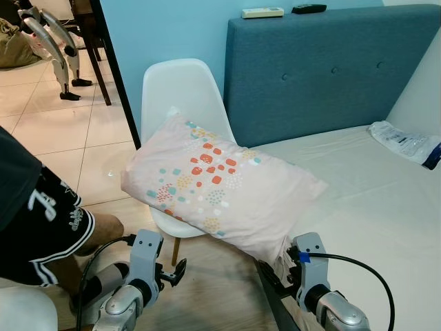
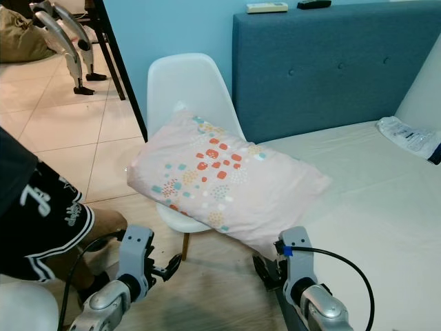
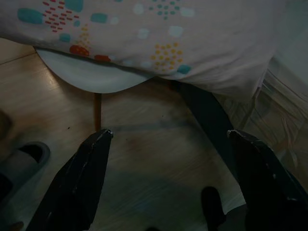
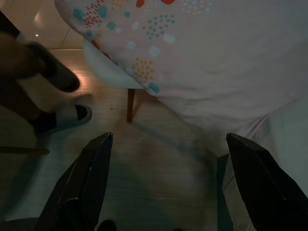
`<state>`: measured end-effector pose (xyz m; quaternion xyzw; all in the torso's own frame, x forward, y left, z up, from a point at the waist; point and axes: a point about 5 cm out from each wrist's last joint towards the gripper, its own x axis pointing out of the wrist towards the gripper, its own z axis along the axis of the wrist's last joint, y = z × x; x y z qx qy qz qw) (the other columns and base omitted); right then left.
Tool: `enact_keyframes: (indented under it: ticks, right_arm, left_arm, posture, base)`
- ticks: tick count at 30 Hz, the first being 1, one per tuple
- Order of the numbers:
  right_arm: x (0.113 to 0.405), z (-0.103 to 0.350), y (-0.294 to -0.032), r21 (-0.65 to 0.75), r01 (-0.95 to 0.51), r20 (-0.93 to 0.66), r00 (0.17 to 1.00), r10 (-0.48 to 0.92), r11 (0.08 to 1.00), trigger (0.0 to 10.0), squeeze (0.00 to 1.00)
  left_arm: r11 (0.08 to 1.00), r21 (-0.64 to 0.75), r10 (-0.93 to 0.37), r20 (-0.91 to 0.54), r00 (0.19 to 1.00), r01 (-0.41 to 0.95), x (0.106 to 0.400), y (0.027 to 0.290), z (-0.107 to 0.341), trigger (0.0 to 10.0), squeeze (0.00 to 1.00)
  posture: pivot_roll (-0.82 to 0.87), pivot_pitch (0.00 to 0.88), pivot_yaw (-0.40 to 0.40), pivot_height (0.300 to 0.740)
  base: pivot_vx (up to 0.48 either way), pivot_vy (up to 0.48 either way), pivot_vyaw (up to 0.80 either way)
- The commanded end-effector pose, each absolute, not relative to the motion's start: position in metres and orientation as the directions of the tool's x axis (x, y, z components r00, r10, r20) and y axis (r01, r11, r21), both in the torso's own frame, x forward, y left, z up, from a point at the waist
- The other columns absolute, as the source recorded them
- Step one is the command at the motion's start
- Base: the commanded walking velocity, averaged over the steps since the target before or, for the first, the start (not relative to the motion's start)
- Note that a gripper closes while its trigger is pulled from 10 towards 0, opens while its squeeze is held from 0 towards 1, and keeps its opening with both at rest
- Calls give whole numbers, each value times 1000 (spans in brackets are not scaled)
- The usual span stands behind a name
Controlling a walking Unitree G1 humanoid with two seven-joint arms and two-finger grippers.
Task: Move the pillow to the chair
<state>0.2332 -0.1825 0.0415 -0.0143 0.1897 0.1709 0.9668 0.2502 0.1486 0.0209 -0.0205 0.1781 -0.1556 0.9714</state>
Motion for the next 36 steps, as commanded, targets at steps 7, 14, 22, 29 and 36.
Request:
enact_keyframes:
  ticks: [7, 14, 22, 29, 36]
  right_arm:
    - [233, 42, -183, 49, -328, -371, 871, 322, 943, 10000, 0]
    - [233, 42, -183, 50, -328, -371, 871, 322, 943, 10000, 0]
    - [233, 43, -183, 51, -329, -372, 870, 323, 943, 10000, 0]
    - [233, 43, -183, 52, -329, -372, 870, 324, 943, 10000, 0]
    - [234, 42, -185, 47, -333, -378, 867, 325, 942, 10000, 0]
  left_arm:
    - [952, -113, -305, -358, 883, 283, 248, 150, 18, 10000, 0]
    - [953, -114, -303, -357, 884, 280, 248, 150, 18, 10000, 0]
    - [954, -116, -300, -357, 885, 277, 248, 150, 18, 10000, 0]
    - [954, -118, -298, -356, 886, 274, 248, 150, 18, 10000, 0]
    - [955, -118, -295, -356, 887, 271, 248, 149, 17, 10000, 0]
  posture:
    - [-60, 121, 10, 740]
    - [-60, 121, 10, 740]
    - [-60, 124, 9, 740]
    - [-60, 124, 9, 740]
    - [-63, 111, -6, 740]
  base:
    - [0, 0, 0]
    - [0, 0, 0]
    - [0, 0, 0]
    - [0, 0, 0]
    - [0, 0, 0]
